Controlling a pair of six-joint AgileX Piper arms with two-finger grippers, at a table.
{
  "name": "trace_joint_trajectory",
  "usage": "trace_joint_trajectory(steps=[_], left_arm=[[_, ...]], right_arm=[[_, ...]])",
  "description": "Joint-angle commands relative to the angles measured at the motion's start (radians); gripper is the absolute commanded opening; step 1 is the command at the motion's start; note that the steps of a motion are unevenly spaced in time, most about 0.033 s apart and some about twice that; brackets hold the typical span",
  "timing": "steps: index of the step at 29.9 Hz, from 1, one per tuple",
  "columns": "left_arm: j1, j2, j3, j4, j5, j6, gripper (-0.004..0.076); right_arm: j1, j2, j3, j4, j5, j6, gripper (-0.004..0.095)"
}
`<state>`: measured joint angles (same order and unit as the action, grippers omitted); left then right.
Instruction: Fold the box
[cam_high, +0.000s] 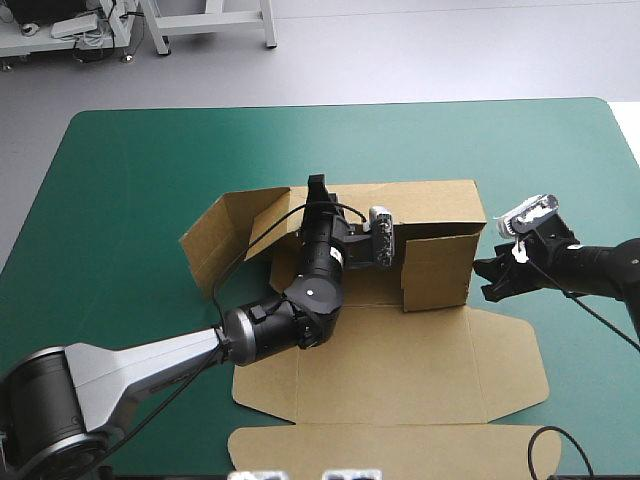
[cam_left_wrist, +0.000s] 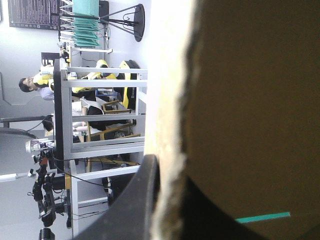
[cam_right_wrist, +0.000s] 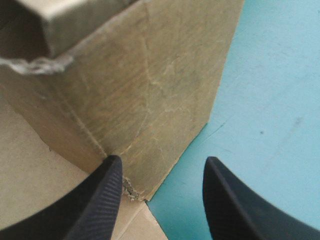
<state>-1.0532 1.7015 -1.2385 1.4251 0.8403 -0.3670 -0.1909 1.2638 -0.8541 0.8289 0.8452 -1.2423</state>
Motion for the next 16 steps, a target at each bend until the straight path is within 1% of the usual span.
trace_joint_trajectory(steps=[1, 5, 10, 16], left_arm=[[-0.003, -0.043, -0.014, -0.020, 0.012, -0.017, -0.0009], [-0.003, -0.043, -0.014, -0.017, 0.012, -0.017, -0.0009], [-0.003, -0.043, -0.014, -0.017, 0.011, -0.013, -0.0009], [-0.003, -0.043, -0.014, -0.017, 0.011, -0.011, -0.0009]], right_arm=[[-0.001, -0.027, -0.025, 0.059, 0.075, -0.018, 0.0483], [-0.001, -0.034, -0.025, -0.007, 0.088, 0.011, 0.0483], [-0.001, -0.058, -0.025, -0.057, 0.088, 0.042, 0.0483], [-0.001, -0.087, -0.025, -0.061, 0.063, 0.042, 0.0483]])
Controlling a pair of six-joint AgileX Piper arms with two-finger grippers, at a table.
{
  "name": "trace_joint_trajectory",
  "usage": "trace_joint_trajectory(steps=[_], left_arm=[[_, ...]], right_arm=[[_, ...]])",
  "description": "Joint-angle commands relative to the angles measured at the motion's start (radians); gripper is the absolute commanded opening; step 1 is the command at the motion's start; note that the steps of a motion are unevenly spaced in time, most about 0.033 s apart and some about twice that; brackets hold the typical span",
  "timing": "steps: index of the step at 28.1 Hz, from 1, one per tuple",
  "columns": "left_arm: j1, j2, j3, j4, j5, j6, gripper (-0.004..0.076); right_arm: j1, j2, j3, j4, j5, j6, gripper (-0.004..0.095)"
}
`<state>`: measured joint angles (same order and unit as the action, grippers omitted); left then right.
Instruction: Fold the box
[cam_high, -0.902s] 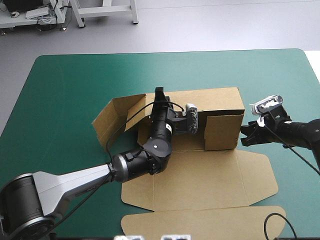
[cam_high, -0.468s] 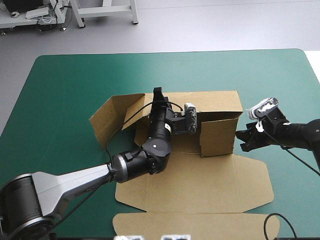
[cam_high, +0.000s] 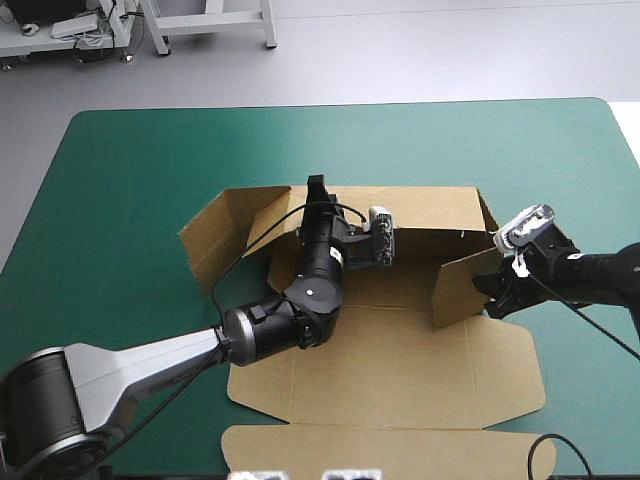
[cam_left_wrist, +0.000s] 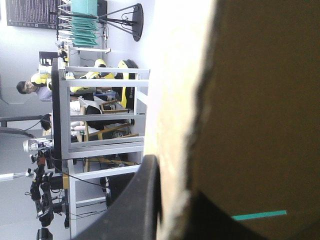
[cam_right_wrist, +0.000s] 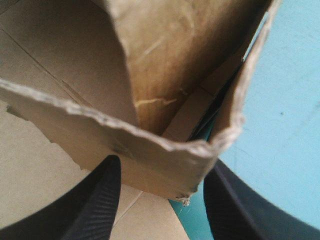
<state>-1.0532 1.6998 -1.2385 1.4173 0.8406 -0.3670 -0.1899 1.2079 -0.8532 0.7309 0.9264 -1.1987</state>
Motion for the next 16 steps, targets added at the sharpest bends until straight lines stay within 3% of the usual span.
trace_joint_trajectory(steps=[1, 5, 10, 16], left_arm=[[-0.003, -0.041, -0.014, -0.009, 0.011, -0.011, -0.0009], [-0.003, -0.041, -0.014, -0.009, 0.011, -0.011, -0.0009], [-0.003, -0.041, -0.014, -0.009, 0.001, -0.011, -0.0009], [-0.003, -0.041, -0.014, -0.009, -0.015, -0.011, -0.0009]], right_arm=[[-0.002, -0.029, -0.026, 0.039, -0.025, -0.001, 0.0483], [-0.002, 0.004, -0.026, 0.067, -0.034, -0.001, 0.0483], [-0.002, 0.058, -0.026, 0.182, -0.044, -0.017, 0.0483], [-0.002, 0.134, -0.026, 0.267, -0.143, -0.032, 0.0467]])
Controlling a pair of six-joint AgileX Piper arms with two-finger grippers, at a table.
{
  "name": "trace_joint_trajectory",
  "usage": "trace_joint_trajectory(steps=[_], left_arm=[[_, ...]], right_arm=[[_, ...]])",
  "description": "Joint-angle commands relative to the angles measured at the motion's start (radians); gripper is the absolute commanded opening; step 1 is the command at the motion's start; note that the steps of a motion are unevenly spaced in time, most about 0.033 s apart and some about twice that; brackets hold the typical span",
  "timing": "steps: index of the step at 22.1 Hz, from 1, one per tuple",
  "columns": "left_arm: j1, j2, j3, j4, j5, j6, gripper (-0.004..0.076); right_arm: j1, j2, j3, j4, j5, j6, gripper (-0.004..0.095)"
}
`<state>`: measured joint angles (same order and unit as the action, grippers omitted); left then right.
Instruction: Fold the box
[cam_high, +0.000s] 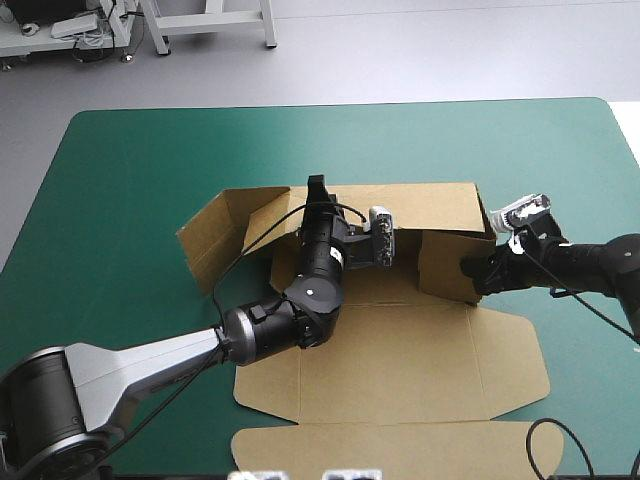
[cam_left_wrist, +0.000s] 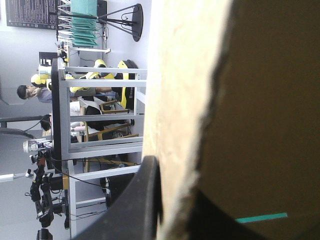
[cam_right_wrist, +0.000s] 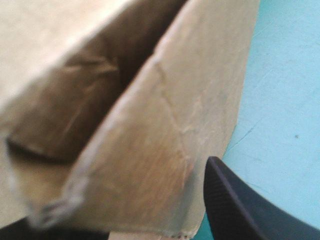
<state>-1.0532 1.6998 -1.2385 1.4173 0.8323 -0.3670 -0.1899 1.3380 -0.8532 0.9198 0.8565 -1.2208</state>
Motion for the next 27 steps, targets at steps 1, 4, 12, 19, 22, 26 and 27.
trace_joint_trajectory(steps=[1, 4, 12, 19, 22, 26, 27], left_arm=[[-0.003, -0.041, -0.014, -0.009, -0.006, -0.011, -0.0009], [-0.003, -0.041, -0.014, -0.009, -0.010, -0.011, -0.0009], [-0.003, -0.041, -0.014, -0.007, -0.004, -0.011, -0.0009], [0.008, -0.041, -0.014, 0.003, 0.004, -0.011, 0.0193], [0.010, -0.041, -0.014, 0.003, 0.008, -0.006, 0.0396], [0.008, -0.041, -0.014, 0.003, -0.002, -0.011, 0.0468], [0.008, -0.041, -0.014, 0.003, -0.001, -0.012, 0.0468]], right_arm=[[-0.002, 0.012, -0.026, 0.096, -0.082, -0.010, 0.0451], [-0.002, 0.044, -0.026, 0.172, -0.089, -0.027, 0.0384], [-0.002, 0.073, -0.026, 0.258, -0.072, -0.103, 0.0000], [-0.002, 0.073, -0.026, 0.249, -0.009, -0.120, 0.0000], [-0.002, 0.073, -0.026, 0.224, 0.004, -0.115, 0.0000], [-0.002, 0.073, -0.026, 0.181, 0.006, -0.080, 0.0000], [-0.002, 0.073, -0.026, 0.171, 0.008, -0.076, 0.0000]])
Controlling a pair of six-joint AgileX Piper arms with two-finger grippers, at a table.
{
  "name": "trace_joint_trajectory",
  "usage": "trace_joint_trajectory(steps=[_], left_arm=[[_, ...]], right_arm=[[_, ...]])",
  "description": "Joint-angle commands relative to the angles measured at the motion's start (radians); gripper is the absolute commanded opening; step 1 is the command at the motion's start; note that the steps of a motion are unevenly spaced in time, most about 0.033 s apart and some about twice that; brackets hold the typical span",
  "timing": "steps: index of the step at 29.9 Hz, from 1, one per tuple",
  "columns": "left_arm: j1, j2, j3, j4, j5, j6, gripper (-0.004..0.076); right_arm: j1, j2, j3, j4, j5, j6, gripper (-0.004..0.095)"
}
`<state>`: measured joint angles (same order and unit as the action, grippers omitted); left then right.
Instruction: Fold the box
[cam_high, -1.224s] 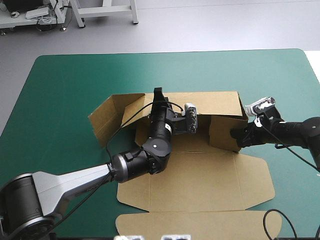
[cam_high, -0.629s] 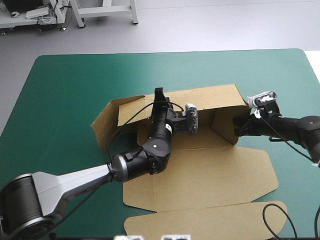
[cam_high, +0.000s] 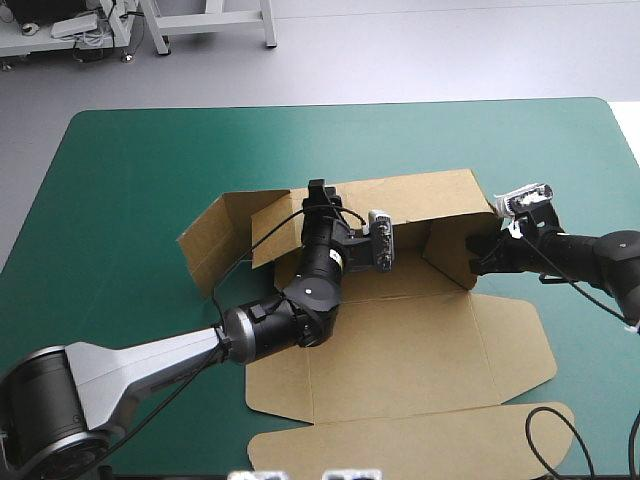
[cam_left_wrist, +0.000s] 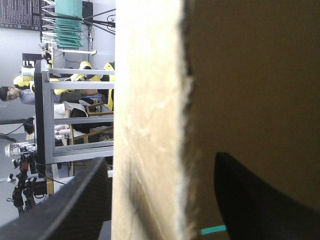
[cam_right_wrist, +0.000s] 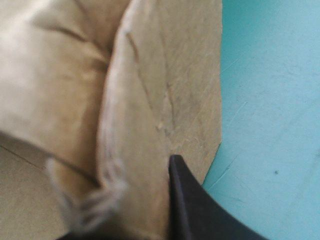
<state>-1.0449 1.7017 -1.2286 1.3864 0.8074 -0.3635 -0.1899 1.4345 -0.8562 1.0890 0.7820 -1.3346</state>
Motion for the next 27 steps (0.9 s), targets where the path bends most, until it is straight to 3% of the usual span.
trace_joint_trajectory(steps=[1, 16, 27], left_arm=[[0.000, -0.043, -0.024, 0.036, 0.024, -0.017, 0.0468], [-0.178, -0.106, -0.030, 0.151, 0.090, -0.153, 0.0419], [-0.371, -0.150, -0.037, 0.172, 0.228, -0.153, 0.0400]], right_arm=[[-0.002, -0.024, -0.023, -0.005, 0.085, 0.038, 0.0000], [-0.002, -0.024, -0.023, -0.023, 0.084, 0.056, 0.0000], [-0.002, -0.024, -0.023, -0.027, 0.081, 0.069, 0.0000]])
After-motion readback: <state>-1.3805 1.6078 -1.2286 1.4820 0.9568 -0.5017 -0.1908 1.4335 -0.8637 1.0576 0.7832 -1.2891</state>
